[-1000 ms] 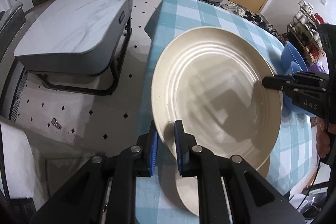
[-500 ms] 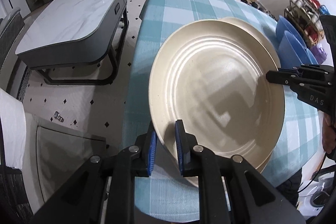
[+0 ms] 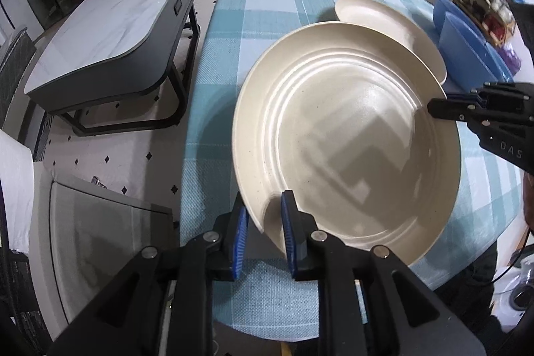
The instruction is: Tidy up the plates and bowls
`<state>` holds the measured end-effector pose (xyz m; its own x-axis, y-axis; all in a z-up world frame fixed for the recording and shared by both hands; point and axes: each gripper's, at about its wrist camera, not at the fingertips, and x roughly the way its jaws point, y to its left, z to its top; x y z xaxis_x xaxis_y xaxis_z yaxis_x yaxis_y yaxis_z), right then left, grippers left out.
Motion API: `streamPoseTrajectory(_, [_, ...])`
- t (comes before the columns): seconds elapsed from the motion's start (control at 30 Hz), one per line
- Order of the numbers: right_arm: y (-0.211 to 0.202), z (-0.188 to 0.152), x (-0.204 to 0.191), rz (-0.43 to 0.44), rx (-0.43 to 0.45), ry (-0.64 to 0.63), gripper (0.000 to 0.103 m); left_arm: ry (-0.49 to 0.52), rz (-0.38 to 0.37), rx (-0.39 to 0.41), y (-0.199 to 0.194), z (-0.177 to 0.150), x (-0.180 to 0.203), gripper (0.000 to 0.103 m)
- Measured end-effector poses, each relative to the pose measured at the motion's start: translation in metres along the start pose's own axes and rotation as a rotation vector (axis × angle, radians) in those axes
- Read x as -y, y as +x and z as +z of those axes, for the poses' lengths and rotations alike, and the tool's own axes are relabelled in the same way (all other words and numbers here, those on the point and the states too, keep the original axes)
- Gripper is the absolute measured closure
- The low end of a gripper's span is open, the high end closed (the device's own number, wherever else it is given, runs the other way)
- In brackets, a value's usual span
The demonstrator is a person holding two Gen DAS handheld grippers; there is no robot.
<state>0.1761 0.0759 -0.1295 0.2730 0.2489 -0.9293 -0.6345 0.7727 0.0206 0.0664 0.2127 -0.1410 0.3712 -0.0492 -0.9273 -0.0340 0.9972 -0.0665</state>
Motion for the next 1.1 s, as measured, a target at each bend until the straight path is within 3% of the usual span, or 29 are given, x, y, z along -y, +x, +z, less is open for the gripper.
streamPoseTrajectory(0.5, [0.016,-0.013,-0.004,-0.029,-0.075,-0.051,0.092,0.020,0.026,0.006,0.001,-0.001,0.006,0.085])
streamPoseTrajectory(1.1, [0.021,-0.018,-0.005,-0.027,-0.067,-0.060,0.087,0.029,0.025,0.018,0.003,-0.005,0.008,0.080])
